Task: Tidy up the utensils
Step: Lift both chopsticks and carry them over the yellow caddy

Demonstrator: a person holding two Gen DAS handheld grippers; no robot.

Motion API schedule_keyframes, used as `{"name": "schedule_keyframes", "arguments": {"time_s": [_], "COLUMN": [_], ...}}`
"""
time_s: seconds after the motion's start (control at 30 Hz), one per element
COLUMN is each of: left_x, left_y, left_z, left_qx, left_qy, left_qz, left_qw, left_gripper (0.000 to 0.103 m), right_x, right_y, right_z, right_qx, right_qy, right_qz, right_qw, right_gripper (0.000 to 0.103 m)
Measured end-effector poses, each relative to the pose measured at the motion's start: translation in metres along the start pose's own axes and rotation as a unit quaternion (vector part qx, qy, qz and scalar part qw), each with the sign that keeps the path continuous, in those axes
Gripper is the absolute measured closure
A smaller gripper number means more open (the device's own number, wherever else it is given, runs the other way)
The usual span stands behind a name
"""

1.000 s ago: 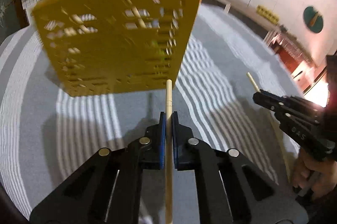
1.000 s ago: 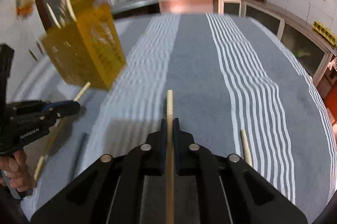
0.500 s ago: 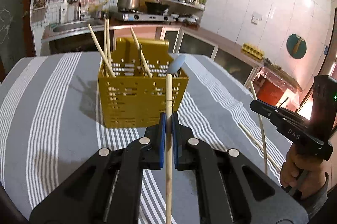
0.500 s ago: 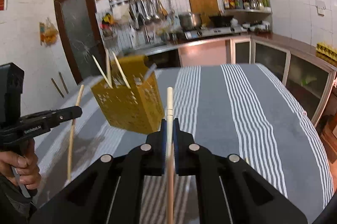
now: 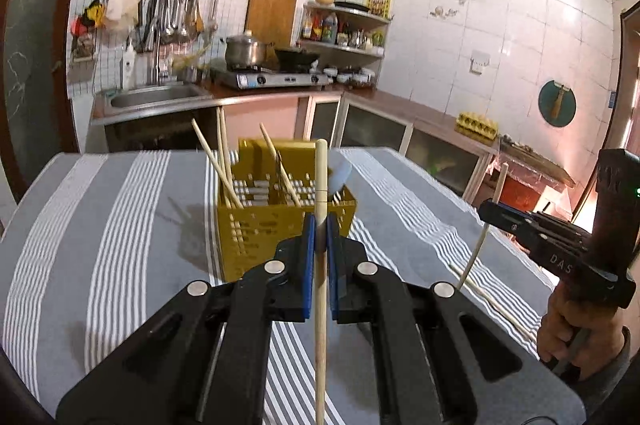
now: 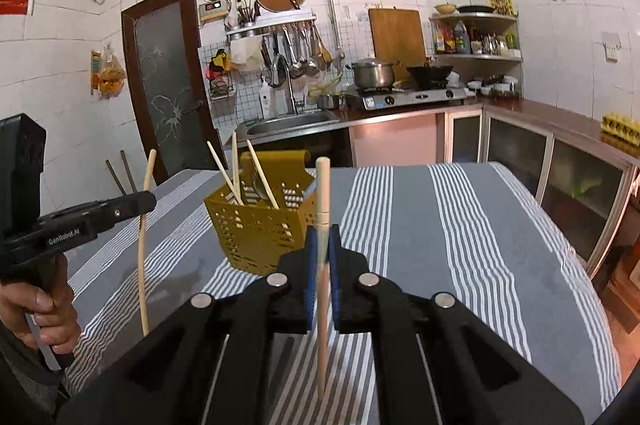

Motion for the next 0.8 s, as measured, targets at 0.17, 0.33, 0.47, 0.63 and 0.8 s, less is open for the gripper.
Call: {"name": "schedule_keyframes", "arguments": {"time_s": [0.17,0.33,0.47,0.63,0.8], "left_x": [0.007,0.006,0.01,0.014,0.014], "left_y": [0.003,0.01,0.012,0.008,0.009], "left_z": [-0.021,-0.051,-0.081,-0.114,-0.139], "left_qx": [-0.013,-0.021,-0.027,-0.036,-0.04], "left_qy": [-0.02,-0.046,-0.082,-0.121,-0.16], "left_qz": [-0.006,-0.022,-0.034,-0.037,-0.038], "left_qw": [0.9997,0.9985,0.9957,0.9913,0.9856], "left_gripper": [0.099,0.099,0.099,0.099,0.099], "right_x": [0.004,0.006,0.004,-0.004,-0.019], "right_y": [0.01,0.016,0.027,0.046,0.062], "right_z": [-0.026,-0.061,-0.09,-0.128,-0.145], "right_qx": [0.019,0.026,0.046,0.067,0.077], "right_qy": [-0.024,-0.054,-0.076,-0.111,-0.13], "right_qz": [-0.008,-0.012,-0.011,-0.017,-0.029], "right_qw": [0.999,0.998,0.996,0.991,0.988], "right_gripper": [0.097,0.097,0.097,0.097,0.097]}}
Point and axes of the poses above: each gripper's, at about its wrist camera, not at the fingertips, and x roughly against the way its jaws point, y to its left, z to its underside, the point moved 5 cm from there along -x, roughly the way its jaws point, and after that the axes turned 1 degree about x, right-handed, at the moved point
